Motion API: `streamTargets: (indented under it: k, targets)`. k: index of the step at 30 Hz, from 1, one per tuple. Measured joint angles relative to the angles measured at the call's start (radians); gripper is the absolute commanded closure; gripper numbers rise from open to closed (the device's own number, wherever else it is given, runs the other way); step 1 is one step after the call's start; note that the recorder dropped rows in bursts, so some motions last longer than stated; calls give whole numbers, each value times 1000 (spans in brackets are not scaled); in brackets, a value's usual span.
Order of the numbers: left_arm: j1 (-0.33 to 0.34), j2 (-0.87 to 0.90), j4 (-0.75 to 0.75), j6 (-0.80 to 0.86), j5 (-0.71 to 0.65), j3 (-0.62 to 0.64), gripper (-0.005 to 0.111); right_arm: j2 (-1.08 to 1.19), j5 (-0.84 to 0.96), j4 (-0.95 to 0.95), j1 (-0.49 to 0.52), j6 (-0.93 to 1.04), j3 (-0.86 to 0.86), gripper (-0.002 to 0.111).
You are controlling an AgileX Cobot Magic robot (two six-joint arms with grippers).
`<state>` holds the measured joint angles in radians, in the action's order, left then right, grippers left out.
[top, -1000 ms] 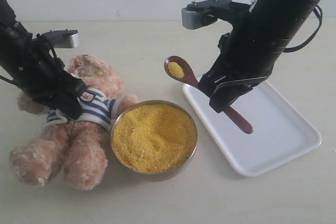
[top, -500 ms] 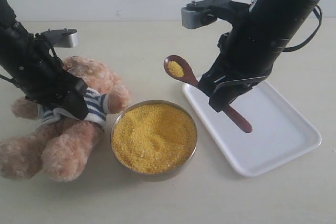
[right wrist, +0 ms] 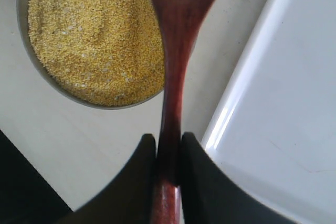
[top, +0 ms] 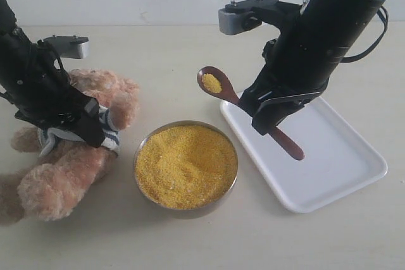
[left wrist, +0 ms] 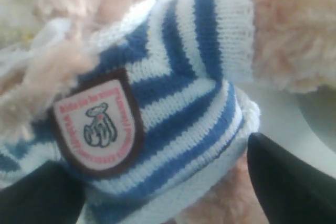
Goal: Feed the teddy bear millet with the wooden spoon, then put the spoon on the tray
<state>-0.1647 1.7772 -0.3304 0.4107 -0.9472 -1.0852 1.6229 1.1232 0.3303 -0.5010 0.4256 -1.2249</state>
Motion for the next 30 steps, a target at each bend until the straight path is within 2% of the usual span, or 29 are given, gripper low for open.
streamTargets:
  k: [18,25,30]
  targets:
    - [0,0,-69,-88,8,0,33,0,0,2,0,4,0,109]
    - [0,0,10,-103,-40,0,33,0,0,2,0,4,0,109]
    - [0,0,93,-163,-91,-55,33,0,-2,8,0,6,0,109]
